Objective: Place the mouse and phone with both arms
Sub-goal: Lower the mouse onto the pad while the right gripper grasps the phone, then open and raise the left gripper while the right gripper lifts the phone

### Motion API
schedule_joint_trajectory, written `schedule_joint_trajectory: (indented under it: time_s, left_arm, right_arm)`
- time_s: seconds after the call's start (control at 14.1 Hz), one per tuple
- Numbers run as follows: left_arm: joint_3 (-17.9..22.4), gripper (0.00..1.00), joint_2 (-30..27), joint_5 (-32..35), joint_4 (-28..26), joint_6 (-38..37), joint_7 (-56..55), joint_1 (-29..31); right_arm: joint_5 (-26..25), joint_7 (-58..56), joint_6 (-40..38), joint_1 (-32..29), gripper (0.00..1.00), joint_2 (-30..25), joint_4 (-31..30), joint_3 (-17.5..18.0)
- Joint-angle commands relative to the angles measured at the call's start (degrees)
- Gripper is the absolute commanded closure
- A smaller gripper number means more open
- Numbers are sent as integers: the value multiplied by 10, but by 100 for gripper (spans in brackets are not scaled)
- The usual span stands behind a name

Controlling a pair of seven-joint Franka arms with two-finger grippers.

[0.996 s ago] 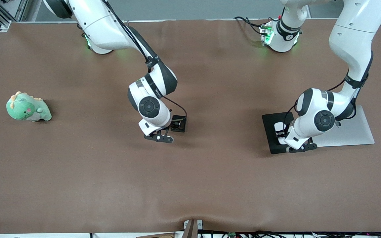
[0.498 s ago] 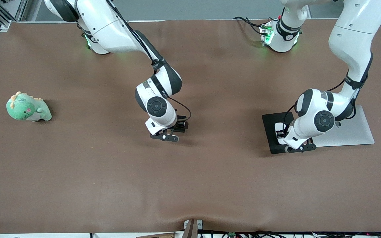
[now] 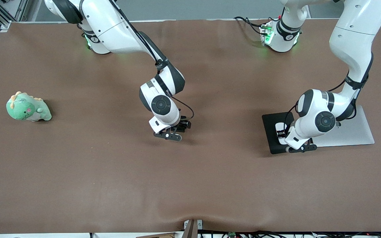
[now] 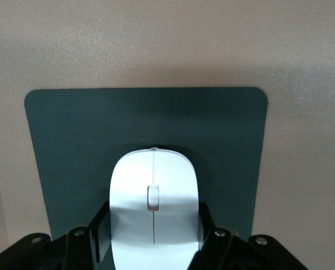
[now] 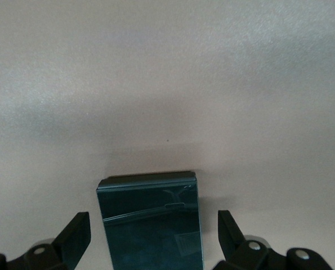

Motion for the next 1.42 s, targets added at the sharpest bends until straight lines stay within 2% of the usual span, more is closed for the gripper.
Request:
schedule_joint_trajectory:
  time_s: [0.0, 0.21, 0.57, 0.64, 0.78, 1.07, 1.35]
  left_arm:
    - [-3, 0, 3, 14, 8, 5, 4, 3]
    - [-3, 0, -13, 14, 44, -5, -1, 3]
    - [-2, 0, -39, 14, 216, -144, 1, 4]
    - [0, 0, -47, 15, 249, -183, 2, 7]
    - [-3, 0, -81, 13, 286, -253, 9, 26]
    - [-3, 0, -186, 6, 287, -332, 19, 30]
    - [-7, 0, -244, -8, 288, -393, 34, 27]
  right_arm:
    - [3, 18, 8, 9, 0, 10, 7, -5]
    - [2, 19, 11, 14, 0, 15, 3, -5]
    - [0, 28, 17, 23, 0, 24, 4, -6]
    - [-2, 25, 16, 23, 20, 25, 3, -6]
    - [-3, 20, 12, 18, 100, 23, 9, -5]
    - [-2, 19, -41, 9, 100, 2, 10, -9]
    - [-4, 15, -122, -30, 100, -49, 2, -9]
